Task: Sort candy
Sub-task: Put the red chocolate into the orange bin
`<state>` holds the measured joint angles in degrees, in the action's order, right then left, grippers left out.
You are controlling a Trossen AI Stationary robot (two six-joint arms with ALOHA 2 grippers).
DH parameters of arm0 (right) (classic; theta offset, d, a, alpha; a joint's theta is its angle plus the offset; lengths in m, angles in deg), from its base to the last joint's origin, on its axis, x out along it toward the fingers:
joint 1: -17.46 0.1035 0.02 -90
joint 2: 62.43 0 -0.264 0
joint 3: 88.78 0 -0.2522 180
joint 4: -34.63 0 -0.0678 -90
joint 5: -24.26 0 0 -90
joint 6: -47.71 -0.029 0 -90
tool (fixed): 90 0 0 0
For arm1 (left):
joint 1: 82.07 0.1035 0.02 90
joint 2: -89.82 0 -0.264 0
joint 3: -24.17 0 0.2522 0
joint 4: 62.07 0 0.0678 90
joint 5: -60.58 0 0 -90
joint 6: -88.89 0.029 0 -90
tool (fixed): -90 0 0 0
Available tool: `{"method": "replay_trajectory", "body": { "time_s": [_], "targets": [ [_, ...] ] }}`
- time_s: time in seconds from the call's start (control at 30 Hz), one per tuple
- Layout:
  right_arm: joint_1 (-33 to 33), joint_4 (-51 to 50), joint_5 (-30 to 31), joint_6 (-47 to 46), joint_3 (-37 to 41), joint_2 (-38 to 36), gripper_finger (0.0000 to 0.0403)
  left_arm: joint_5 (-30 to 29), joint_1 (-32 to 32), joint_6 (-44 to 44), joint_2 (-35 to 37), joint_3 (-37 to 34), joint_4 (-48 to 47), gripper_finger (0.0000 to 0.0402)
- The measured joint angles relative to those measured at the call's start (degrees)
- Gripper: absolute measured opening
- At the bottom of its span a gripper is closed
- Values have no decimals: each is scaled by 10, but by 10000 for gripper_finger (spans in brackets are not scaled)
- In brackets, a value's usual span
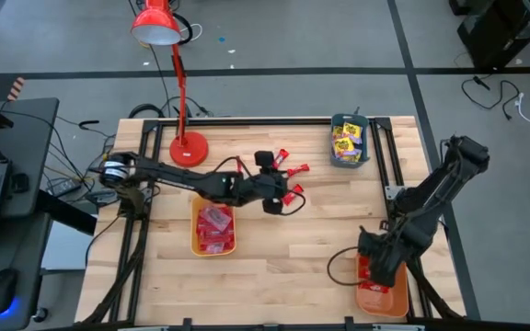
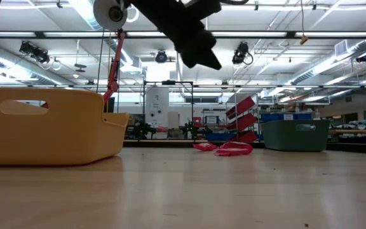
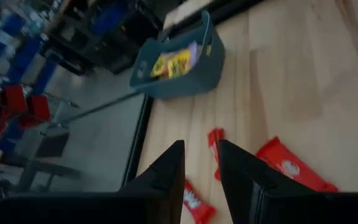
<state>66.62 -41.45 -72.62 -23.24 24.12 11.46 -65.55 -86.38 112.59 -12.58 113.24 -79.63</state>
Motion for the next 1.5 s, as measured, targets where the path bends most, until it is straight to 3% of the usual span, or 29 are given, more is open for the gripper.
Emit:
{"method": "replay_trajectory", "body": {
  "time_s": [0.23, 0.47, 1.03, 1.17, 1.3, 1.5],
  "targets": [
    [8, -6, 0, 1, 0, 67, 19, 17, 22, -39, 21, 0, -63, 99],
    [9, -9, 0, 4, 0, 111, 32, 19, 42, -49, 24, 0, -67, 99],
    [9, -11, -28, -35, -17, 102, 104, 19, 48, -91, 25, 0, -135, 99],
    [9, -45, 37, -62, -65, 65, 99, 19, 48, -91, 25, 0, -145, 99],
    [8, -86, 159, -73, -120, 26, 94, 12, 48, -91, 24, 0, -150, 99],
    [-34, -137, 296, 7, -176, -1, 94, -19, 48, -71, 86, -43, -109, 99]
  ]
}}
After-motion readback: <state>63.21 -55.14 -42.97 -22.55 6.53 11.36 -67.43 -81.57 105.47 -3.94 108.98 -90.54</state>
